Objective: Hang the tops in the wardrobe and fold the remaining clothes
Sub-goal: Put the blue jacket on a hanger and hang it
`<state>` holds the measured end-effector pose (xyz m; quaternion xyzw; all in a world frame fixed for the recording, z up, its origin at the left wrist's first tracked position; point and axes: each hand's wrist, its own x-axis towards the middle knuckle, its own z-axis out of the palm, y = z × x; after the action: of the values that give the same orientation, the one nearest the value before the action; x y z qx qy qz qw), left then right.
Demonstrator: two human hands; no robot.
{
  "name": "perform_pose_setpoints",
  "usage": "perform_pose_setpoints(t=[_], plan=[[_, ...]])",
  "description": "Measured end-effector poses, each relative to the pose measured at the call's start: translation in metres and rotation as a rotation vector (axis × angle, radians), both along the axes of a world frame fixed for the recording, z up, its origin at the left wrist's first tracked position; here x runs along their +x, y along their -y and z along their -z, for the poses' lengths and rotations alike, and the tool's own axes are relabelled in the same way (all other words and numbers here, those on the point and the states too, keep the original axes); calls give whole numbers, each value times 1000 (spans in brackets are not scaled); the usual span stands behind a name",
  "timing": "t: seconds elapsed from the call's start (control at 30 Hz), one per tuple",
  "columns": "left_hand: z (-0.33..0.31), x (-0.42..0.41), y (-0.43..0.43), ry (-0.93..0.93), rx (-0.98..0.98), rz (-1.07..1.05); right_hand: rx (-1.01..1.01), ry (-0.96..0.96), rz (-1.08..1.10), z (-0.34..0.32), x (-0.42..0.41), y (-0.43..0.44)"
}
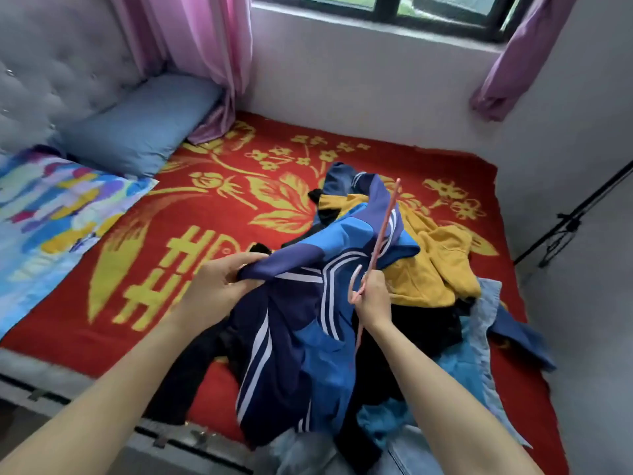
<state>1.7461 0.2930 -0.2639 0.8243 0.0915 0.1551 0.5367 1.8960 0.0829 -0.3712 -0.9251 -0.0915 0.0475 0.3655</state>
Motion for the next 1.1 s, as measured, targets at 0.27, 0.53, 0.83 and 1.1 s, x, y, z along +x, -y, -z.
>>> perform_pose_setpoints(t=[0.27,0.53,0.83,1.1], plan=[[-50,-49,-32,76,-47,-198,-40,108,-144,-11,18,-84],[-65,-63,-50,118,-19,-334,26,140,-247,-37,28,-130],[-76,-47,-52,150,36,-319,140,100,-400,-27,-3,-134],[-85,-58,-54,175,-17,-329,132,214,-465,-41,-7,-150]])
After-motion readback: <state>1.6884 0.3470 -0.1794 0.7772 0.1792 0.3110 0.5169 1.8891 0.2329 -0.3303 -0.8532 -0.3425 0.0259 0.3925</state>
